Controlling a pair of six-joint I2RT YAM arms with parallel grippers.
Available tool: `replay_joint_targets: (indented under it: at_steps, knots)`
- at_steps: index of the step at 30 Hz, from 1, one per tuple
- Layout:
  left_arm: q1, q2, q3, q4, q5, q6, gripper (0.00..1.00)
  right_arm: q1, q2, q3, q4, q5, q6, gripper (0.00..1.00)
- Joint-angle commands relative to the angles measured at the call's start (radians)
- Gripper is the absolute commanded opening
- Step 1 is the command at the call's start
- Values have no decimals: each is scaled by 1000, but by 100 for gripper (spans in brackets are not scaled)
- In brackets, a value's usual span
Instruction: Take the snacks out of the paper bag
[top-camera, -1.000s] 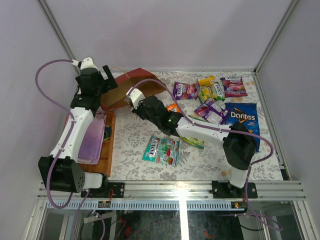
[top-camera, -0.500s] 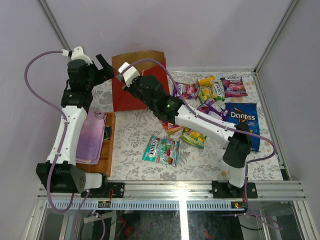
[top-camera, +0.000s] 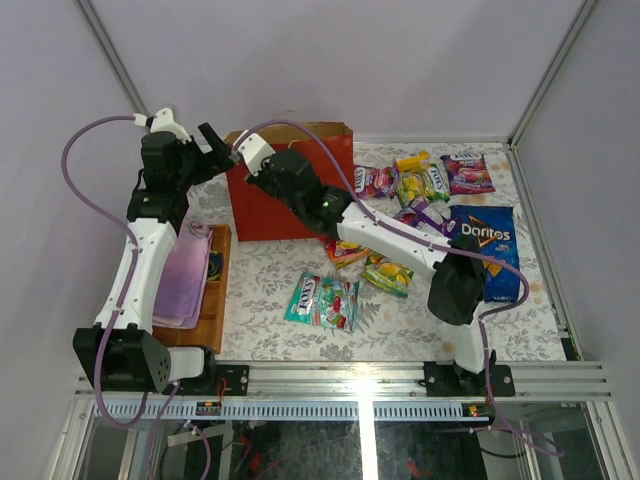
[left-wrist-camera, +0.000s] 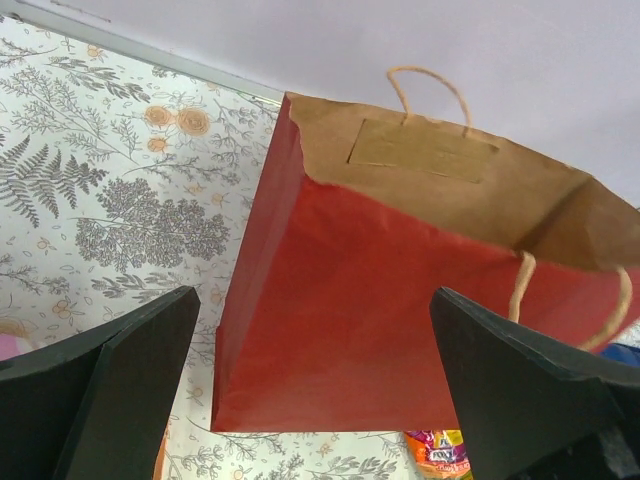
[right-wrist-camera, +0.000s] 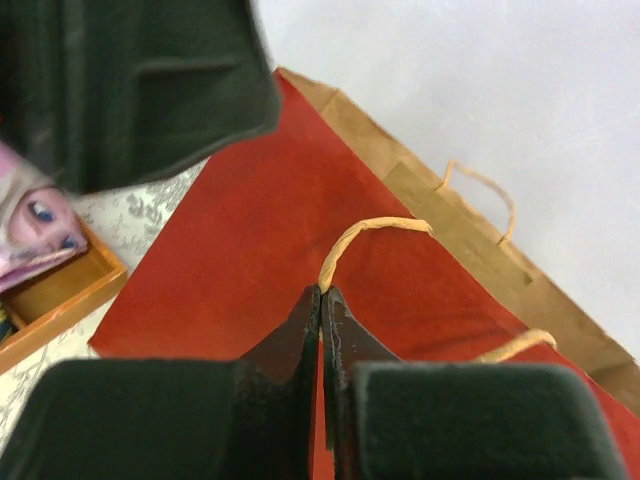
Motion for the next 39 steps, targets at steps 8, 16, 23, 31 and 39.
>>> replay_joint_targets:
  at_steps: [8,16,23,31,39]
  knots:
    - [6,-4,-1,87,43,-41,100,-152,286,577,-46,-102,-103,0]
    - [-82,-29,-176,325,207,-220,100,-200,342,653,80,-237,-187,0]
    - [-333,-23,-374,564,253,-355,99,-216,330,658,102,-270,-187,0]
    - [-344,128,-548,717,124,-355,98,-216,283,588,107,-320,-103,0]
    - [-313,312,-467,804,121,-351,97,-214,248,511,102,-330,-82,0]
